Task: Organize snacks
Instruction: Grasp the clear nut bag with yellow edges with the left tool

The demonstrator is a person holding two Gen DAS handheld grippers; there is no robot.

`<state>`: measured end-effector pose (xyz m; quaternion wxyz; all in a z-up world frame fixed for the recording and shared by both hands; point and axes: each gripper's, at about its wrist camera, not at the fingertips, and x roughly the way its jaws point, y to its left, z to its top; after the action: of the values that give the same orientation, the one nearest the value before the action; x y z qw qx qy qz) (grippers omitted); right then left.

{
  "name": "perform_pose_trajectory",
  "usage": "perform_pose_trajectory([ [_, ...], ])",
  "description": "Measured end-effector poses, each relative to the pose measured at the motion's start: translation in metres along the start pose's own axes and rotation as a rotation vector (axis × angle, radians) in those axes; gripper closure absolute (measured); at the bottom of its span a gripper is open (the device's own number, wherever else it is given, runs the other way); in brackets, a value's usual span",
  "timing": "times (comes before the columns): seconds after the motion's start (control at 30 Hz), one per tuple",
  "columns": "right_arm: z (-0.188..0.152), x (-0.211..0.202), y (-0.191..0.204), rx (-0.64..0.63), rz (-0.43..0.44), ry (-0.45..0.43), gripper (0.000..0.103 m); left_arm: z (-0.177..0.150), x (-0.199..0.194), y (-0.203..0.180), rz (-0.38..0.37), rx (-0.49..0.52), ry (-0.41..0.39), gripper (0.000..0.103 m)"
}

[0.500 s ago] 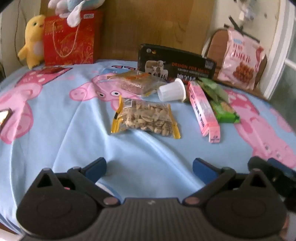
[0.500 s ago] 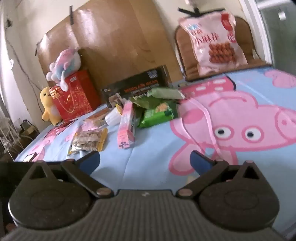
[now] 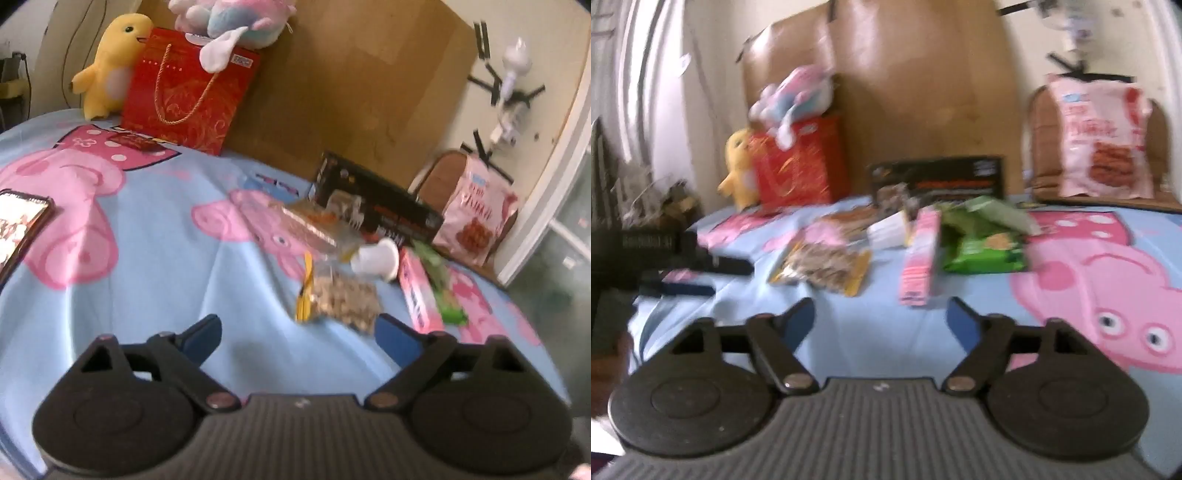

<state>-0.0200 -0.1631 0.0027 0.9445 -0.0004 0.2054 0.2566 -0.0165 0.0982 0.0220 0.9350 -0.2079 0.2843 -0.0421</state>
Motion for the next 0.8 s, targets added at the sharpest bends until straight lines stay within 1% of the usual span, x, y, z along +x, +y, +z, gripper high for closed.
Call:
perform_pose_trajectory([
  [0.03, 0.003, 0.005, 0.002, -0.01, 0.016, 0.015, 0.046, 0.006, 0.001, 0.0, -0.008, 0.005, -0.002, 0.017],
  [0.07, 0.006, 0.01, 0.004, -0.017, 0.029, 0.025, 0.048, 0.011, 0.002, -0.001, -0.01, 0.019, -0.005, 0.02],
  [0.1, 0.002, 0.019, 0.008, -0.023, 0.042, 0.03, 0.05, 0.014, 0.004, -0.002, -0.011, 0.042, -0.005, 0.022],
  [0.17, 0.006, 0.029, 0.012, -0.028, 0.064, 0.049, 0.051, 0.021, 0.01, -0.006, -0.029, 0.076, 0.009, 0.029],
  [0.2, 0.007, 0.034, 0.013, -0.029, 0.069, 0.059, 0.051, 0.022, 0.015, -0.008, -0.045, 0.087, 0.019, 0.032],
  [0.27, 0.012, 0.045, 0.011, -0.003, 0.088, 0.109, 0.051, 0.03, 0.028, -0.012, -0.08, 0.107, 0.042, 0.038],
  [0.33, 0.019, 0.055, 0.006, 0.044, 0.117, 0.156, 0.05, 0.034, 0.042, -0.014, -0.089, 0.121, 0.075, 0.042],
  [0.4, 0.025, 0.06, 0.005, 0.04, 0.105, 0.156, 0.05, 0.031, 0.055, -0.015, -0.106, 0.125, 0.102, 0.046],
  [0.43, 0.03, 0.065, 0.006, 0.015, 0.096, 0.161, 0.047, 0.03, 0.062, -0.016, -0.11, 0.121, 0.121, 0.048],
  [0.5, 0.033, 0.073, 0.007, -0.008, 0.085, 0.169, 0.043, 0.025, 0.073, -0.013, -0.101, 0.102, 0.157, 0.054],
  [0.53, 0.033, 0.079, 0.004, 0.01, 0.097, 0.189, 0.043, 0.023, 0.077, -0.012, -0.092, 0.094, 0.169, 0.059],
  [0.57, 0.033, 0.079, 0.002, 0.021, 0.111, 0.18, 0.043, 0.021, 0.079, -0.009, -0.088, 0.08, 0.176, 0.061],
  [0.6, 0.033, 0.08, 0.003, 0.017, 0.116, 0.181, 0.043, 0.019, 0.077, -0.007, -0.091, 0.07, 0.166, 0.064],
  [0.67, 0.032, 0.079, 0.004, 0.002, 0.139, 0.185, 0.049, 0.018, 0.074, -0.006, -0.101, 0.058, 0.174, 0.07],
  [0.7, 0.031, 0.077, 0.004, -0.003, 0.139, 0.182, 0.053, 0.017, 0.073, -0.007, -0.107, 0.057, 0.18, 0.071],
  [0.8, 0.03, 0.067, 0.002, 0.003, 0.176, 0.17, 0.066, 0.011, 0.066, -0.015, -0.123, 0.07, 0.205, 0.071],
])
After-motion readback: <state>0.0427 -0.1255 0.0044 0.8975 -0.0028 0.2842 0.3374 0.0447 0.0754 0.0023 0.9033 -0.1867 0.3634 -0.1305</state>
